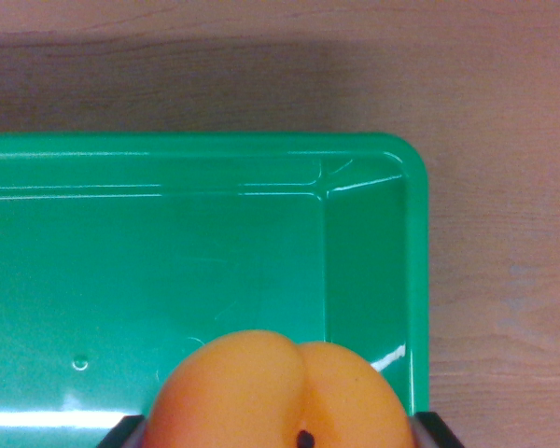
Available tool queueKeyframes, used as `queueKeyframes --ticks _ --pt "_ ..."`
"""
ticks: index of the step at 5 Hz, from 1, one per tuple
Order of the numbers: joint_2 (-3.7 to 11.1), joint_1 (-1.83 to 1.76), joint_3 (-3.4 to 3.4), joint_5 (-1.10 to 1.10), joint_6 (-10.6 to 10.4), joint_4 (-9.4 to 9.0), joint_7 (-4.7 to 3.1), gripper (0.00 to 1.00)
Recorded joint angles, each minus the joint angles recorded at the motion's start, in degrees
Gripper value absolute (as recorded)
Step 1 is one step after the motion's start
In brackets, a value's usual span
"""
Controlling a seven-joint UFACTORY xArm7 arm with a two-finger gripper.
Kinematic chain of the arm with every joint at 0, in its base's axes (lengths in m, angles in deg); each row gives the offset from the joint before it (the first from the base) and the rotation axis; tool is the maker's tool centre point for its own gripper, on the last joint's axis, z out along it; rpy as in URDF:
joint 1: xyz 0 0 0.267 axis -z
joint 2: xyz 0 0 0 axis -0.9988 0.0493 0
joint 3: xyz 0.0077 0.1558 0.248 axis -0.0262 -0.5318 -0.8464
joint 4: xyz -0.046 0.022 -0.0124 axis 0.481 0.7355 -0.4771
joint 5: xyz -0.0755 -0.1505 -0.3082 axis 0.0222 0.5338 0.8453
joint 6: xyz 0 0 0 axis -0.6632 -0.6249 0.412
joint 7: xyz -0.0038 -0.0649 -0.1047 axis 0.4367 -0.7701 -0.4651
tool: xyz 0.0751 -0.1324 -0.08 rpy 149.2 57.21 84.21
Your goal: Pick fruit
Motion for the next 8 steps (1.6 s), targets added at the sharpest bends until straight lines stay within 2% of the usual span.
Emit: queueKeyframes --ticks 1,2,3,4,8 --pt "0.00 0.00 0.00 0.00 0.0 0.00 0.00 1.00" --pt "-0.62 -0.03 0.00 -0.01 1.6 0.97 -0.14 1.00" --pt "-0.62 -0.03 0.00 -0.01 1.6 0.97 -0.14 1.00" --pt "-1.11 -0.05 0.00 -0.01 2.8 1.73 -0.25 1.00" --pt "-1.66 -0.08 0.00 -0.02 4.2 2.59 -0.38 1.00"
